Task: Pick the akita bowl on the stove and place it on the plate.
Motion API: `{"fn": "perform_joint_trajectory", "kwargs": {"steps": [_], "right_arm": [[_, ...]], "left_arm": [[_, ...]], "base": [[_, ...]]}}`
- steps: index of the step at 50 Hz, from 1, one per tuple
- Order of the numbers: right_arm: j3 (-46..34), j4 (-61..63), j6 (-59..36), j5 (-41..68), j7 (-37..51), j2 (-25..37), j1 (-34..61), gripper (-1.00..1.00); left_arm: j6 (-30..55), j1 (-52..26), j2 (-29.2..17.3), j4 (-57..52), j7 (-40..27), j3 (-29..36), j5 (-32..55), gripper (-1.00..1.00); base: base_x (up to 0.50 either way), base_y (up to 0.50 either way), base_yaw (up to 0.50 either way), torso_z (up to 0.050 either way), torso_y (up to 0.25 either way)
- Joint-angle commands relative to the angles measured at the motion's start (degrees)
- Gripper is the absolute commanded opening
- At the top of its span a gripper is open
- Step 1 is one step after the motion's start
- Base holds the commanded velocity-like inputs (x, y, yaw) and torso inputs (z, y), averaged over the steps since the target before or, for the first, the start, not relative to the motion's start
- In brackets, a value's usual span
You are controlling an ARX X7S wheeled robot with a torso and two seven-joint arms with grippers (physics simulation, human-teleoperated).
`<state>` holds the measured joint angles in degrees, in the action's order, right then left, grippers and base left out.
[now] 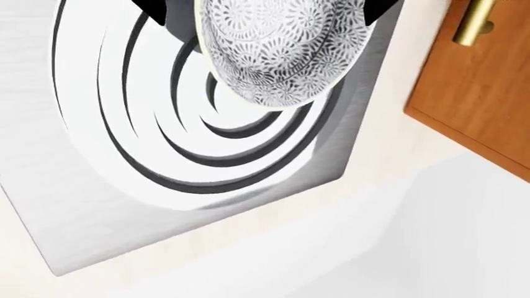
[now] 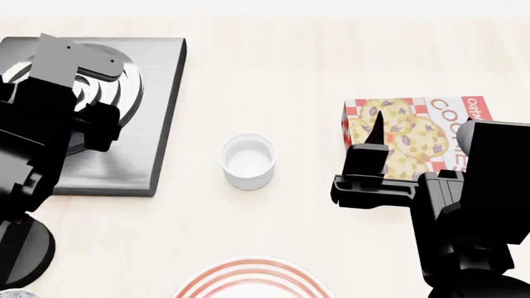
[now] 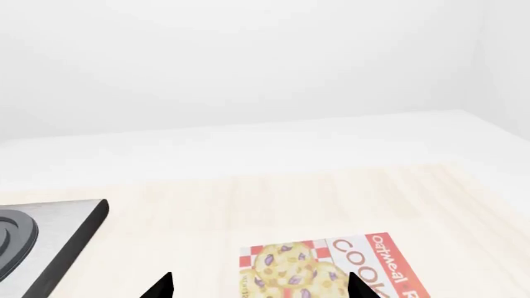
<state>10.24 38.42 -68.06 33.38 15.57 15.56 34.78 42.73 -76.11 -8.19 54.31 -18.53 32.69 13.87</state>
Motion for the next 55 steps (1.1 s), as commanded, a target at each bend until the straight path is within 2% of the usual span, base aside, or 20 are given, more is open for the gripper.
{"fn": "perform_joint_trajectory", "kwargs": {"steps": [1, 19, 26, 36, 37, 55], "right_arm": [[-0.08, -0.07, 0.14, 0.35, 0.28, 0.18, -0.02, 1.0], [-0.18, -0.18, 0.35, 0.89, 0.74, 0.42, -0.05, 1.0], [-0.24, -0.23, 0.47, 1.09, 0.9, 0.53, -0.08, 1.0], [-0.49, -0.54, 0.98, 1.23, 0.99, 0.71, -0.23, 1.0], [-0.53, -0.64, 1.17, 1.18, 0.94, 0.75, -0.35, 1.0], [-0.64, -0.61, 0.99, 1.85, 1.61, 0.87, -0.2, 1.0]], "left_arm": [[-0.31, 0.12, 0.09, 0.99, 0.57, 0.68, -0.15, 1.0], [0.26, 0.65, -0.32, 0.7, 0.68, 1.26, -0.16, 1.0], [-2.97, 1.88, 0.14, 3.24, 0.49, 1.32, -0.36, 1.0], [1.46, 1.66, -0.91, -1.48, 0.58, 1.49, 0.22, 1.0], [0.72, 1.54, -0.75, -0.69, 0.65, 1.47, 0.18, -1.0], [-0.04, 1.58, -0.69, -0.48, 1.32, 1.75, 0.44, -1.0]], "base": [[0.0, 0.0, 0.0, 0.0, 0.0], [0.0, 0.0, 0.0, 0.0, 0.0], [0.0, 0.0, 0.0, 0.0, 0.0], [0.0, 0.0, 0.0, 0.0, 0.0], [0.0, 0.0, 0.0, 0.0, 0.0], [0.0, 0.0, 0.0, 0.0, 0.0]]}}
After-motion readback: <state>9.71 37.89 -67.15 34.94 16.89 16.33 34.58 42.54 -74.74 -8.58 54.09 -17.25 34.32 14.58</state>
